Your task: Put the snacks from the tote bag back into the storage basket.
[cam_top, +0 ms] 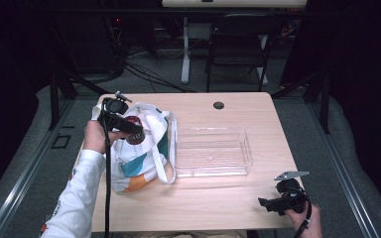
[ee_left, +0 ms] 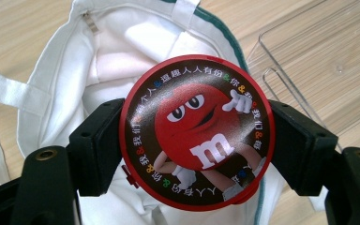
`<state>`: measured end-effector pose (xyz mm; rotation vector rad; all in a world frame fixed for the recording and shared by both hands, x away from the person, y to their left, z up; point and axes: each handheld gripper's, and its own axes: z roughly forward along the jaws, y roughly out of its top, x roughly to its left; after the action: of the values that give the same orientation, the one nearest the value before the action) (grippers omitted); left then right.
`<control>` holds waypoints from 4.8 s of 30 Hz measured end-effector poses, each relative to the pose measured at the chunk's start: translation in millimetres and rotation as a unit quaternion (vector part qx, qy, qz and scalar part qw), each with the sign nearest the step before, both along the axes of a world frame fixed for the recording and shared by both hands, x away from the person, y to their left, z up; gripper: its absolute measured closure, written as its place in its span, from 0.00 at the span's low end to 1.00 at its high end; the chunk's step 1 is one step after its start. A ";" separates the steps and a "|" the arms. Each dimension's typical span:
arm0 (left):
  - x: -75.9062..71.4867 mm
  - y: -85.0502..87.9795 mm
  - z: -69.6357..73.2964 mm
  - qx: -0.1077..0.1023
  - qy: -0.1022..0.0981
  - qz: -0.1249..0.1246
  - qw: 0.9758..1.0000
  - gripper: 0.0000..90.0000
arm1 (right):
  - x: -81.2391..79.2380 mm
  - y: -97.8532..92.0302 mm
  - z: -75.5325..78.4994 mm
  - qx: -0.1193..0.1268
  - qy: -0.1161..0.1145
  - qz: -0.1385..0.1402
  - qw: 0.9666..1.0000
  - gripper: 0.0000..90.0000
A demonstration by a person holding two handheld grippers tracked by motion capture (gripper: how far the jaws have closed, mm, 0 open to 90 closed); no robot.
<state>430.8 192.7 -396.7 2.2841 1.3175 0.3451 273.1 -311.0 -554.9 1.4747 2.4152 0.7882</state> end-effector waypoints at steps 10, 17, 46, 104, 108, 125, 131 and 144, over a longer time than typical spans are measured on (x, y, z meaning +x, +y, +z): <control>-1.0 -10.5 14.2 -0.004 -0.010 -0.016 1.000 0.29 | 0.3 0.2 0.2 0.001 0.001 0.001 1.000 0.13; -2.0 -22.6 23.2 -0.003 -0.017 -0.030 0.999 0.29 | -1.1 -1.2 0.6 0.002 0.002 -0.001 1.000 0.13; -0.3 -82.2 33.7 -0.004 -0.022 -0.095 0.995 0.29 | -1.0 -1.1 0.5 0.002 0.002 0.000 1.000 0.13; -9.0 -157.9 -40.0 -0.017 0.053 -0.172 0.984 0.29 | -1.9 -1.7 0.7 0.004 0.000 0.001 1.000 0.13; -10.3 -157.7 -49.2 -0.018 0.062 -0.171 0.983 0.29 | -1.9 -1.7 0.7 0.004 0.000 0.001 1.000 0.13; -12.5 -157.2 -84.8 -0.009 0.091 -0.162 0.982 0.29 | -1.6 -1.6 0.5 0.005 0.002 0.001 1.000 0.13; -13.6 -159.5 -92.0 -0.001 0.094 -0.161 0.983 0.29 | -1.6 -1.6 0.5 0.005 0.002 0.001 1.000 0.13; -16.3 -162.7 -101.2 0.020 0.085 -0.157 0.984 0.29 | -1.5 -1.5 0.4 0.005 0.002 0.003 1.000 0.13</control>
<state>414.5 30.0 -497.9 2.5520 1.0074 0.0694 271.6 -312.5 -554.4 1.4763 2.4227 0.8000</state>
